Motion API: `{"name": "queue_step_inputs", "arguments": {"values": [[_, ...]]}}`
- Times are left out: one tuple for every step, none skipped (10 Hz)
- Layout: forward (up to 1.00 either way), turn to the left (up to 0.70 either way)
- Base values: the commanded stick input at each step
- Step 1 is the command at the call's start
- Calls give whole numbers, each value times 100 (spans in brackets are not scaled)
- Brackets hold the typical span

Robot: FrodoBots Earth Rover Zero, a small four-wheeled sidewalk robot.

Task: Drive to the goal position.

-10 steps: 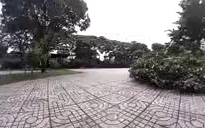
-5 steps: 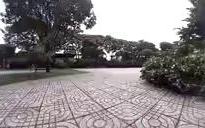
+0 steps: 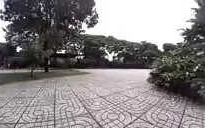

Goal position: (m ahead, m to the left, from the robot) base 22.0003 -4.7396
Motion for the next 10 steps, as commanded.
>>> {"name": "queue_step_inputs", "arguments": {"values": [[100,0],[100,0],[100,0],[100,0],[100,0],[100,0],[100,-10],[100,-25],[100,-27],[100,-27]]}}
